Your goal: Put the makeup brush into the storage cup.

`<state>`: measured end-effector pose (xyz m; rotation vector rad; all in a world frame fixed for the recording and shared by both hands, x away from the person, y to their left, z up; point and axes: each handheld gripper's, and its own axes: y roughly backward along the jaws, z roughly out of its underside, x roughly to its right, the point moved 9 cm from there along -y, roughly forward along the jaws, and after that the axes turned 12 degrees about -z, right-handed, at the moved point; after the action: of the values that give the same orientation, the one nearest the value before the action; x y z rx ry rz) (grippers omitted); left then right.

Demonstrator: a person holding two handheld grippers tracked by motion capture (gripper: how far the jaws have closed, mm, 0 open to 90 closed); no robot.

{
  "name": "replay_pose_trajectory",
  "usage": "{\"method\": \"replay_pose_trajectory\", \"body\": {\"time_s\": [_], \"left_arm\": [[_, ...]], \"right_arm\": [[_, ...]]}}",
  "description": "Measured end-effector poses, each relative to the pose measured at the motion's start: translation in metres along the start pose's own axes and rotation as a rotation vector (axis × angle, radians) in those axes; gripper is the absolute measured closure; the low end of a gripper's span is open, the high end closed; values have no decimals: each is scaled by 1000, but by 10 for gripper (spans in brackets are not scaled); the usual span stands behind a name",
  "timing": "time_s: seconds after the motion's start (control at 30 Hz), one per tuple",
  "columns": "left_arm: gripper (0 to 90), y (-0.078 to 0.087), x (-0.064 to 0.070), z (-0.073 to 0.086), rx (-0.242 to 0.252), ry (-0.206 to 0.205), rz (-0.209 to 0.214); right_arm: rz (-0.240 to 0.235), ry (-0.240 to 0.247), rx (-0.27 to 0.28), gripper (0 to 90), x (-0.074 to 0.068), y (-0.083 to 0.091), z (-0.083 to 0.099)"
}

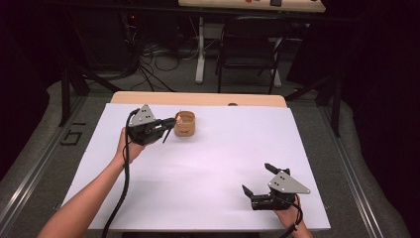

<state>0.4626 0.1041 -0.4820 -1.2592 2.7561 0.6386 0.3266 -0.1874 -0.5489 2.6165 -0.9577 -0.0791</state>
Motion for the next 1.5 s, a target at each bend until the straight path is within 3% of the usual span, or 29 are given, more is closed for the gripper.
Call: {"method": "replay_pose_trajectory", "body": {"time_s": [0.4,0.87,1.5], "left_arm": [[833,-10,-5,-18,36,30,-17],[833,-22,-5,-23,37,42,-45],[833,-39,-4,-42,69,63,-70]], "right_arm": [[3,-14,-18,1,1,3,4],[-8,-14,-30,0,0,1,5],[-13,-14,-35,0,0,0,5]]}}
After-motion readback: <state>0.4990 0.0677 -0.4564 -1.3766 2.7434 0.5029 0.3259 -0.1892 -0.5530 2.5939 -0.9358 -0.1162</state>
